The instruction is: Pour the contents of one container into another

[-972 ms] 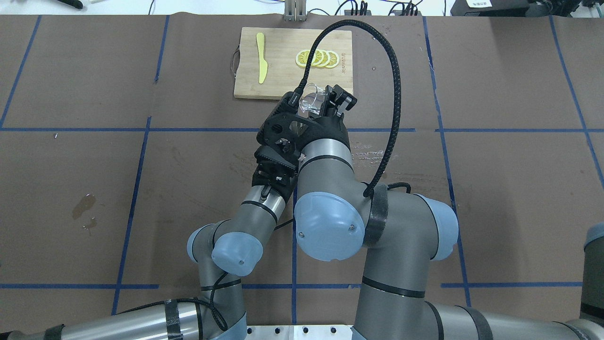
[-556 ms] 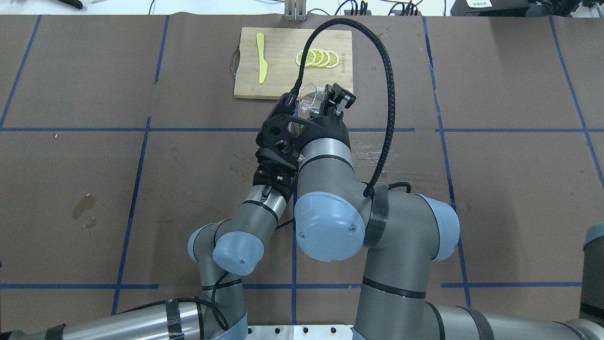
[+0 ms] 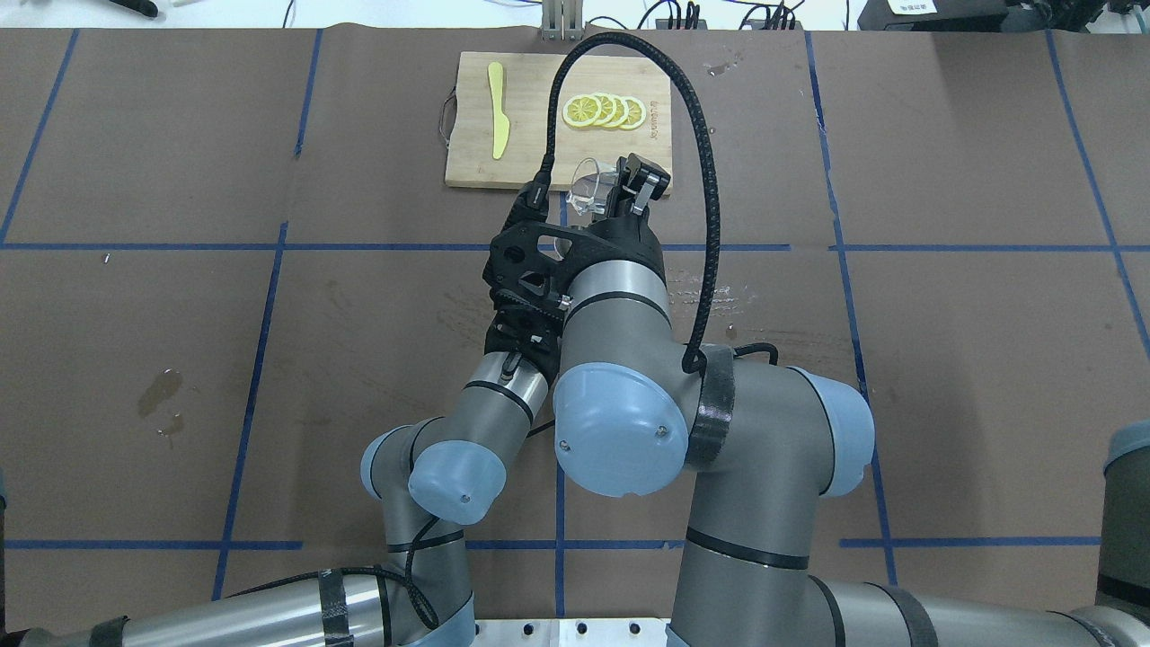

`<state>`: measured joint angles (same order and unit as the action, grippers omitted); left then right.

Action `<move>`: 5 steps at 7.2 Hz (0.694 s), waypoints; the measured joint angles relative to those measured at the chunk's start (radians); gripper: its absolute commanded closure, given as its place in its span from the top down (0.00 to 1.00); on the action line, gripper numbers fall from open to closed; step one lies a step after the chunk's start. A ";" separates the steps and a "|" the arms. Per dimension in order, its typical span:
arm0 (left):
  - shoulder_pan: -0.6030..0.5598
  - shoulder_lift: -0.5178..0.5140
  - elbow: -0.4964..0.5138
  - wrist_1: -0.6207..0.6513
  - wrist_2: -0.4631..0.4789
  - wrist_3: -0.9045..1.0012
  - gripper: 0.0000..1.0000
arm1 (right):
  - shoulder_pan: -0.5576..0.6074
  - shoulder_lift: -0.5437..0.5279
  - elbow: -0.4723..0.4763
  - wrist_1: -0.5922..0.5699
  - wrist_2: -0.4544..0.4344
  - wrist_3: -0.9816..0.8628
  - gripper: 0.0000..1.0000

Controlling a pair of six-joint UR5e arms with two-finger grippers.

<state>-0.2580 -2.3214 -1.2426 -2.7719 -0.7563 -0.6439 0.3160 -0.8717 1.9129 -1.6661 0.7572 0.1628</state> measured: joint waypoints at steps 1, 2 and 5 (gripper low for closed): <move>0.000 -0.003 0.000 0.000 0.000 0.000 0.00 | 0.000 0.001 -0.001 -0.003 -0.001 -0.020 0.03; 0.000 -0.003 0.000 0.000 0.000 0.000 0.00 | 0.000 0.001 -0.001 -0.004 -0.002 -0.041 0.03; -0.001 -0.004 0.000 0.000 0.000 0.000 0.00 | 0.000 0.002 0.001 -0.043 -0.016 -0.107 0.03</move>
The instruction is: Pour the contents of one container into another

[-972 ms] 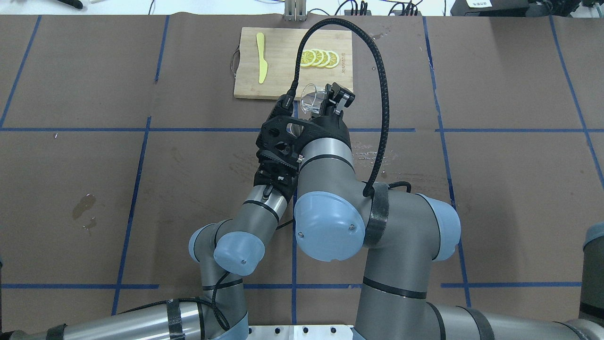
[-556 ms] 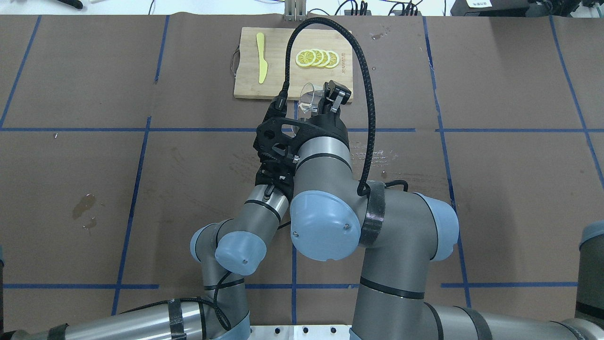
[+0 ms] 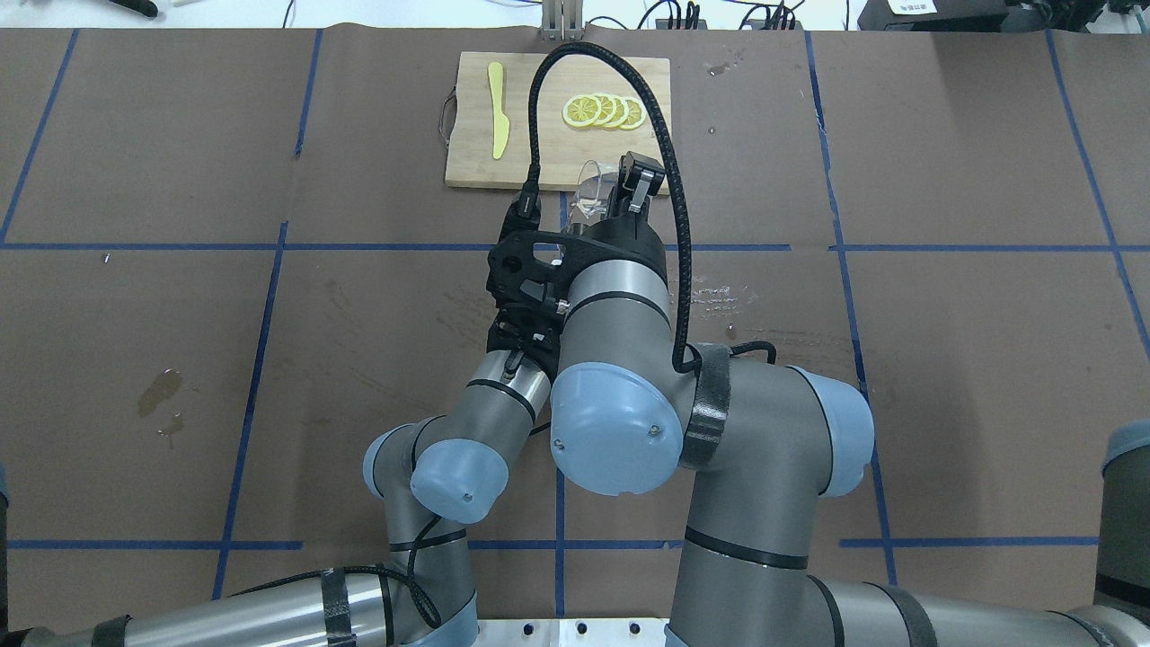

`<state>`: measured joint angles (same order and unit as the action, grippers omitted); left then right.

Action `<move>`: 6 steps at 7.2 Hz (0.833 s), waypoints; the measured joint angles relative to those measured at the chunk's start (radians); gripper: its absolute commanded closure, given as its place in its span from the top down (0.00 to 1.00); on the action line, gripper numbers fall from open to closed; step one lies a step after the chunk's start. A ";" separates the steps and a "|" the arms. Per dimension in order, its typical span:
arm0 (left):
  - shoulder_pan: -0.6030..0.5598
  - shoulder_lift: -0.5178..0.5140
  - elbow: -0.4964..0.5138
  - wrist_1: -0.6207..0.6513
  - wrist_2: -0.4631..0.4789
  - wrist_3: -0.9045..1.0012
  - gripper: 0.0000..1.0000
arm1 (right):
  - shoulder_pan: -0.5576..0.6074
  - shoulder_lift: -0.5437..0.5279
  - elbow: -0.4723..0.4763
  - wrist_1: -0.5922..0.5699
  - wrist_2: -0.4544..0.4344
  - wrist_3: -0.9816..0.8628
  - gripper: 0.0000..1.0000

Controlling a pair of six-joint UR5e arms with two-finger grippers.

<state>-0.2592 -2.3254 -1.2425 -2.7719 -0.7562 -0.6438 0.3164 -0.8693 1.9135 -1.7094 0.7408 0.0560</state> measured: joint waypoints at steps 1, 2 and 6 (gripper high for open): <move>0.000 -0.001 0.000 0.000 0.000 0.000 0.00 | 0.000 0.000 0.001 -0.007 -0.010 -0.024 0.03; 0.000 -0.001 0.000 0.000 0.000 0.000 0.00 | 0.000 0.000 0.001 -0.010 -0.016 -0.046 0.03; 0.000 -0.005 0.000 0.000 0.000 0.000 0.00 | 0.000 0.000 0.001 -0.012 -0.034 -0.128 0.04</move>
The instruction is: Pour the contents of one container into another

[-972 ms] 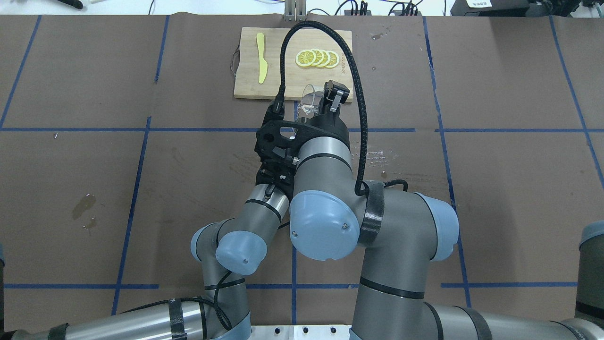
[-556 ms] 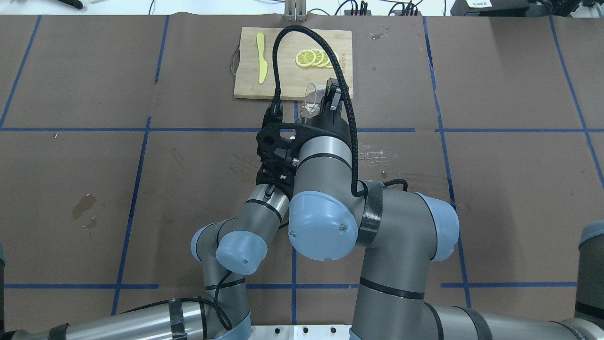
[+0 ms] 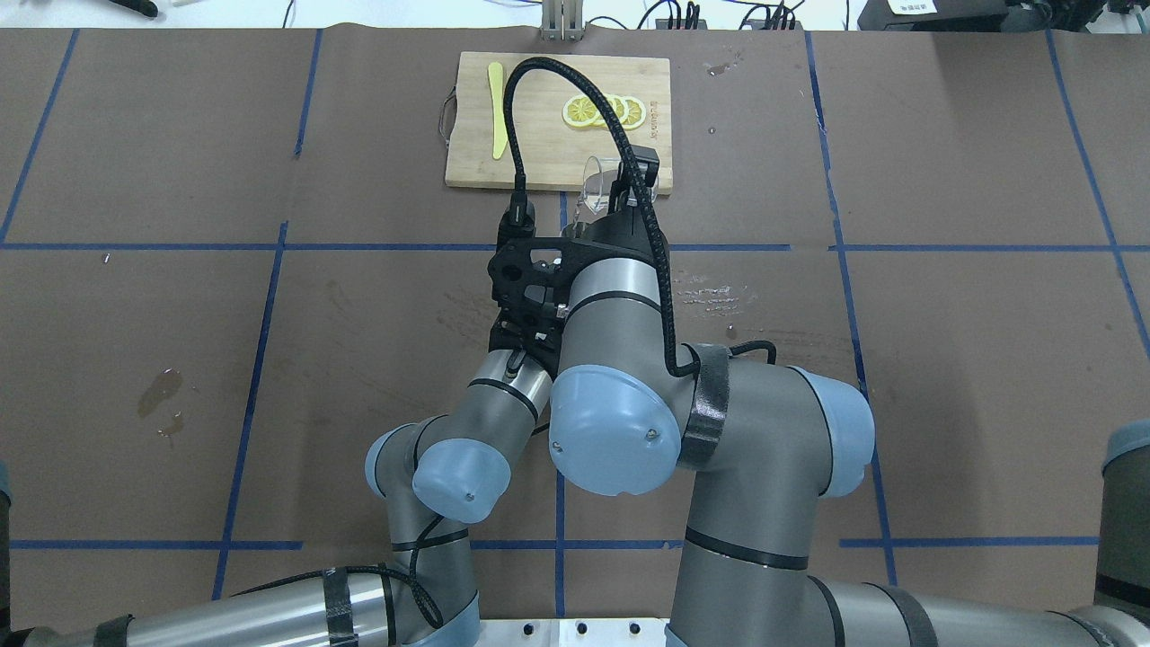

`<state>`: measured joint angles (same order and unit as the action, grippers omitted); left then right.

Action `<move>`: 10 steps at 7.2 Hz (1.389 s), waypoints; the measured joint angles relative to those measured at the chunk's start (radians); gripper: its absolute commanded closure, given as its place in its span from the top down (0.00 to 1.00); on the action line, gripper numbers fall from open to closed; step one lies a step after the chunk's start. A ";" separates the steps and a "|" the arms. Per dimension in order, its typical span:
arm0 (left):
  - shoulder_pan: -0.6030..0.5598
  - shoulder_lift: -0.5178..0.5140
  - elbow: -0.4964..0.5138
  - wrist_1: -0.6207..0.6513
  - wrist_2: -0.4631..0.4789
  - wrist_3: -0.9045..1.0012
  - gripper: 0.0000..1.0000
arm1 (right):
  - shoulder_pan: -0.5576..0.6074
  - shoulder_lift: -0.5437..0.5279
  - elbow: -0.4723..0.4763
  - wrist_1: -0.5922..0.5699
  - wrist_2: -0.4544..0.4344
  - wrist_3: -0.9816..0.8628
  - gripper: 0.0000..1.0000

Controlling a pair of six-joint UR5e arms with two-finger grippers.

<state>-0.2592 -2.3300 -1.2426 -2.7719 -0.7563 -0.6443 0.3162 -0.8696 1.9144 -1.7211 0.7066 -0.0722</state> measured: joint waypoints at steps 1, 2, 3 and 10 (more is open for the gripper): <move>0.000 0.000 0.000 0.000 0.000 0.000 0.00 | 0.001 -0.001 0.000 0.000 -0.001 -0.022 0.04; 0.000 0.000 0.000 0.000 0.000 0.000 0.00 | 0.001 -0.002 0.000 0.000 -0.002 -0.039 0.04; 0.000 0.000 0.000 0.000 0.000 0.000 0.00 | 0.001 -0.002 0.000 0.000 -0.002 -0.057 0.04; -0.002 0.000 0.000 0.000 0.000 0.000 0.00 | -0.001 -0.010 0.013 0.002 -0.006 -0.079 0.04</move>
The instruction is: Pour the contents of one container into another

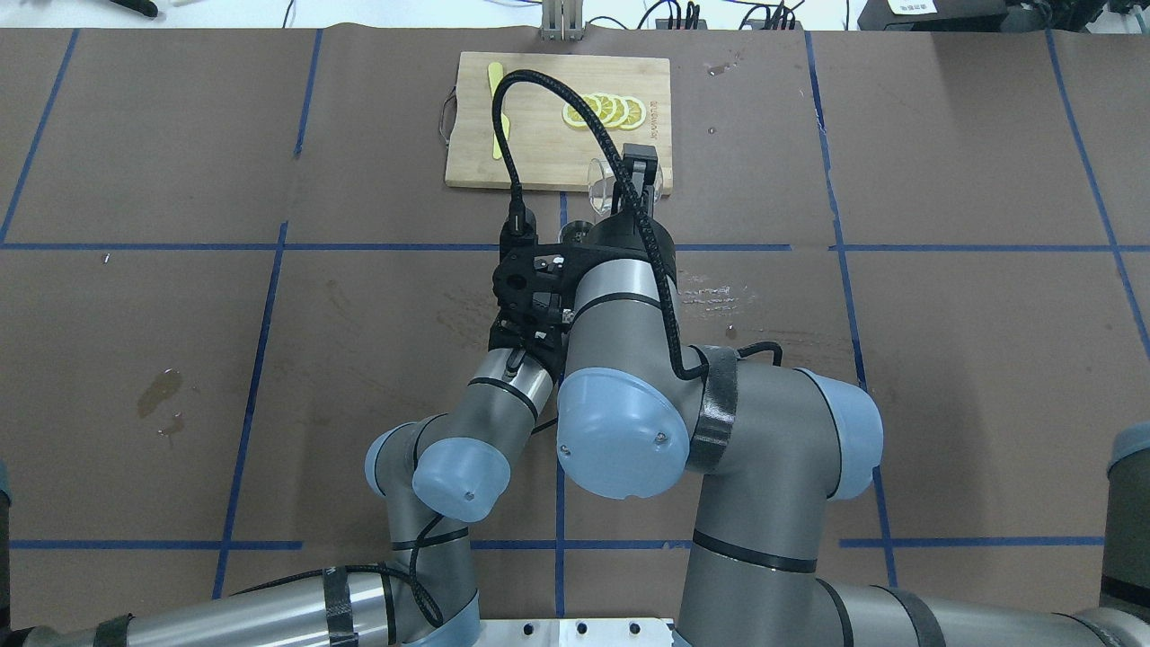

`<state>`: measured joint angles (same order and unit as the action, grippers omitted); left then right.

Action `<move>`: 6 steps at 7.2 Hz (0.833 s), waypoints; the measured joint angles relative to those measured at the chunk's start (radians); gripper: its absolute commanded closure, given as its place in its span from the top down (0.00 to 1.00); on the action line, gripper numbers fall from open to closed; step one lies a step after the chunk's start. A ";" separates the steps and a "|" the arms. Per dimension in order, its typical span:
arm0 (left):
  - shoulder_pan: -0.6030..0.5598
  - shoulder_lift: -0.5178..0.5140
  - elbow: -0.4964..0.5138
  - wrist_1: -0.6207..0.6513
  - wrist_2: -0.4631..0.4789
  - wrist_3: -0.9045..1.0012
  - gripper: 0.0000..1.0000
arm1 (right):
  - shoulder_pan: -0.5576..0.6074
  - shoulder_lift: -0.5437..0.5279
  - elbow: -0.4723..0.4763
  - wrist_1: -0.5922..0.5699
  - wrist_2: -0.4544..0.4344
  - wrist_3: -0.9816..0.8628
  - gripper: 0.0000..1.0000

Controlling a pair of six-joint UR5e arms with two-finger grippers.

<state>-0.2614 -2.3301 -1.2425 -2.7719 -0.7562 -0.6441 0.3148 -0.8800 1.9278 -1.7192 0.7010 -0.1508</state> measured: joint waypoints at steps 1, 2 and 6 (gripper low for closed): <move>0.000 0.000 0.000 0.000 0.000 0.000 0.00 | -0.001 0.001 0.000 0.003 0.001 0.020 0.04; 0.000 0.000 0.000 0.000 0.000 0.001 0.00 | -0.004 0.001 -0.001 0.014 0.003 0.089 0.04; -0.017 0.002 -0.011 -0.002 0.001 0.000 0.00 | -0.004 -0.070 0.114 0.048 0.009 0.307 0.03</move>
<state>-0.2781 -2.3276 -1.2539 -2.7737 -0.7555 -0.6443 0.3113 -0.9495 2.0419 -1.6708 0.7101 0.1567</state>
